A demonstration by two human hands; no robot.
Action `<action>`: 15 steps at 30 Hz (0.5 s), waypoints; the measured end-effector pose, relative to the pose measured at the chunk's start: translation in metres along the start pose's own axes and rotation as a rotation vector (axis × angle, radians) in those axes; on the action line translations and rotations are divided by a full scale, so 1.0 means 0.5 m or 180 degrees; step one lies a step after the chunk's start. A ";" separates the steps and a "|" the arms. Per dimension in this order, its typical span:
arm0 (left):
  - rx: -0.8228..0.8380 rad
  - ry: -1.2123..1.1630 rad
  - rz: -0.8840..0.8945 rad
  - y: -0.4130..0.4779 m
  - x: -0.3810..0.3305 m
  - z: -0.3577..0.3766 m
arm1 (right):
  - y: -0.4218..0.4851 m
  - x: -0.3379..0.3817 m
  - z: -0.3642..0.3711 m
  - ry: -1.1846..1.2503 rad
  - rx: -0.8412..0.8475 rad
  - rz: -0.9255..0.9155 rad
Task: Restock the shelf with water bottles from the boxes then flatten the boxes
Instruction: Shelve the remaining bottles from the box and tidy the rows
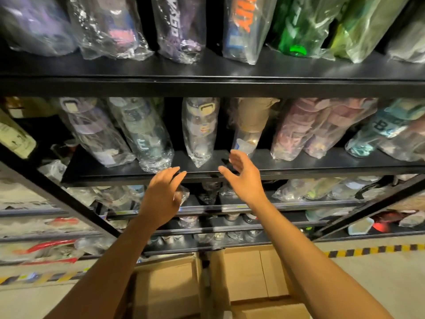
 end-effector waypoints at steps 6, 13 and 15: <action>0.0268 0.0264 0.0172 -0.034 0.017 0.015 | 0.120 0.054 0.097 -0.0191 0.0134 0.0143; 0.0206 -0.0111 0.0291 -0.037 0.036 0.006 | 0.188 0.064 0.128 -0.0244 -0.0159 0.0453; 0.0230 -0.0055 0.0333 -0.038 0.041 0.011 | 0.188 0.060 0.130 -0.0218 -0.0207 0.0465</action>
Point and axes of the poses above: each hand's wrist, its own y-axis towards the middle knuckle, its own z-axis out of the palm, x = y × z, the point moved 6 cm from there along y, towards the middle knuckle
